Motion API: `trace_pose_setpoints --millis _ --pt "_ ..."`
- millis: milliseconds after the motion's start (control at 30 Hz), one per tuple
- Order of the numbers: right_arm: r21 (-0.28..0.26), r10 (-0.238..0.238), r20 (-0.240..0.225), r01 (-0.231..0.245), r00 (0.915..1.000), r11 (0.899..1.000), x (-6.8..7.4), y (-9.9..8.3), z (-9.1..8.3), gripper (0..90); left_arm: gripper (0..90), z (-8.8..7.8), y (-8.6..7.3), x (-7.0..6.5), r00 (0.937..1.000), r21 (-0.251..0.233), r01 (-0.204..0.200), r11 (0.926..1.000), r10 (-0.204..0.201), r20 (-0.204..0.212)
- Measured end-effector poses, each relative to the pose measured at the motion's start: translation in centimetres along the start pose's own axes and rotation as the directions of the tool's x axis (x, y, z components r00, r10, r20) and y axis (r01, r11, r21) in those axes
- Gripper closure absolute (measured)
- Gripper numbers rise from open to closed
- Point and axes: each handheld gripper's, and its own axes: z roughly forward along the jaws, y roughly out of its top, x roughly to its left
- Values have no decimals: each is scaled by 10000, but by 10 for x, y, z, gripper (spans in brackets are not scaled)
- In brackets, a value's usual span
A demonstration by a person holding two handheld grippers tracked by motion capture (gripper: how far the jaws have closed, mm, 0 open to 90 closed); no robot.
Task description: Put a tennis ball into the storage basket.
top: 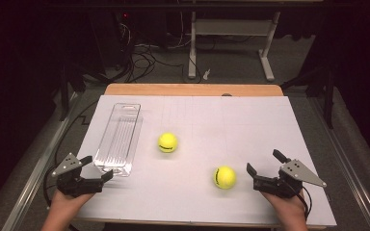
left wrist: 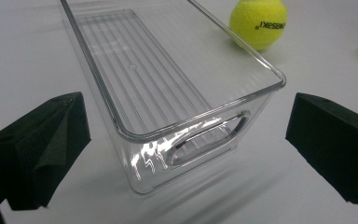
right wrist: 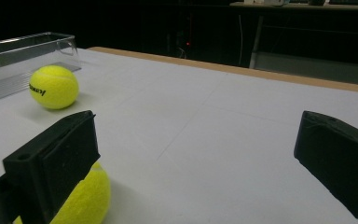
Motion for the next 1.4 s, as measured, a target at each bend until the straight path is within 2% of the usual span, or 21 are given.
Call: trace_pose_setpoints --millis 367,533,767,933,967,1100,1233,1400 --pt "79 -53 -182 54 9998 10000 1 0 2 4 7 4 -7 0 9998 559 -144 9983 151 -117" --pt "107 -89 -260 92 9996 9999 2 -1 3 4 7 6 -10 1 9993 875 -196 9960 223 -300" --pt "118 -3 -212 6 9998 9999 1 -1 4 4 7 9 -12 4 9983 1160 -11 9933 78 -574" --pt "88 64 -166 -62 9998 9999 -2 -3 4 4 7 12 -16 4 9963 1531 -98 9882 227 -833" --pt "94 117 -147 -116 9998 9999 -3 -3 4 4 7 13 -17 5 9950 1753 -65 9845 239 -972" --pt "53 114 -110 -114 9999 9999 -5 -2 5 4 7 14 -18 6 9932 1991 125 9799 110 -1162" --pt "9 213 -6 -213 9998 9998 -7 -2 5 4 7 15 -18 7 9882 2134 382 9762 -53 -1528" --pt "-99 86 35 -85 10000 9999 -6 -1 3 4 7 16 -16 6 9795 2536 494 9660 28 -2015"
